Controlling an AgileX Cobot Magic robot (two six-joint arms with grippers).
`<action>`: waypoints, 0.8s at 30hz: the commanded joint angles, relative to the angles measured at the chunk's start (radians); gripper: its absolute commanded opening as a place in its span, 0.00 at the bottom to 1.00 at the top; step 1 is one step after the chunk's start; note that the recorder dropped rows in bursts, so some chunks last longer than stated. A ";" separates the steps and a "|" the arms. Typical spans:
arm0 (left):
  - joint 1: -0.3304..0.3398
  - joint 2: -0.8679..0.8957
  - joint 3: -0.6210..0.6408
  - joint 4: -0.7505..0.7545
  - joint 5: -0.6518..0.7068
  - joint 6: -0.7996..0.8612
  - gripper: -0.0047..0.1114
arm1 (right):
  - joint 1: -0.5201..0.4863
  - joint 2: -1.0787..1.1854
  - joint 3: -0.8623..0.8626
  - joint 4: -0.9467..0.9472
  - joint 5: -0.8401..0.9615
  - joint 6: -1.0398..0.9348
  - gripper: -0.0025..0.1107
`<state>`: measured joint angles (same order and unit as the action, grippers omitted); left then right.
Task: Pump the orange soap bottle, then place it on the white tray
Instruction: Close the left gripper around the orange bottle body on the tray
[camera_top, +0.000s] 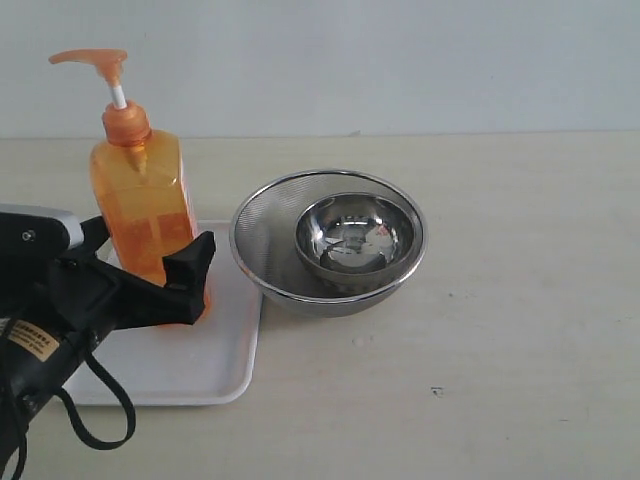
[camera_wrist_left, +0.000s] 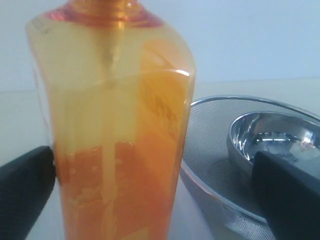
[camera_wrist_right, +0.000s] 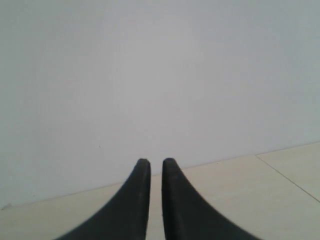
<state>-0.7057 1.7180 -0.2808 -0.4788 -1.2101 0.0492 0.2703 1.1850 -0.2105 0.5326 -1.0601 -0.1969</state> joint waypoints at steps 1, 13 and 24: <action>-0.003 0.038 -0.041 -0.015 -0.011 -0.010 0.99 | -0.003 -0.006 0.002 -0.005 -0.007 -0.002 0.08; -0.003 0.087 -0.095 -0.221 -0.011 0.000 0.99 | -0.003 -0.006 0.002 -0.005 -0.007 -0.002 0.08; -0.003 0.087 -0.104 -0.212 -0.011 0.000 0.99 | -0.003 -0.006 0.002 -0.005 -0.007 -0.002 0.08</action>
<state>-0.7057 1.8031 -0.3765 -0.6775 -1.2117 0.0491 0.2703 1.1850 -0.2105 0.5326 -1.0601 -0.1969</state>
